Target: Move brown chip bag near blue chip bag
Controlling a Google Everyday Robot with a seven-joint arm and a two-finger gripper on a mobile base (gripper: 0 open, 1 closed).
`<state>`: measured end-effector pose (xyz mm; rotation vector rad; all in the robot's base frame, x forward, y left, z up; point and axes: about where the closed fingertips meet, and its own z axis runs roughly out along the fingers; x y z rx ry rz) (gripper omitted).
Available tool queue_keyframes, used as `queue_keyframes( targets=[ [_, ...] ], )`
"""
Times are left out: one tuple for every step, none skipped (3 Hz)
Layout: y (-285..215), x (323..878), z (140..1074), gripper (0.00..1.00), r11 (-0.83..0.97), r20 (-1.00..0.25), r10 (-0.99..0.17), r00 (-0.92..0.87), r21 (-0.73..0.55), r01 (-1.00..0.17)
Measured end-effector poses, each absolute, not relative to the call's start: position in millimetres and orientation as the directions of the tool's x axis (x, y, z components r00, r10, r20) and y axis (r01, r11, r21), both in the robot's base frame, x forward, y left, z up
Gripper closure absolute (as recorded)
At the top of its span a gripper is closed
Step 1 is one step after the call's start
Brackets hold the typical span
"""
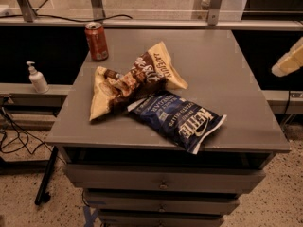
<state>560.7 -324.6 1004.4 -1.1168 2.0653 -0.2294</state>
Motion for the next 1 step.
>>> queue_keyframes(
  targets=[
    [-329.6,558.9,1005.1,0.00,0.627,-0.553,-0.758,-0.347,-0.468,-0.623]
  ],
)
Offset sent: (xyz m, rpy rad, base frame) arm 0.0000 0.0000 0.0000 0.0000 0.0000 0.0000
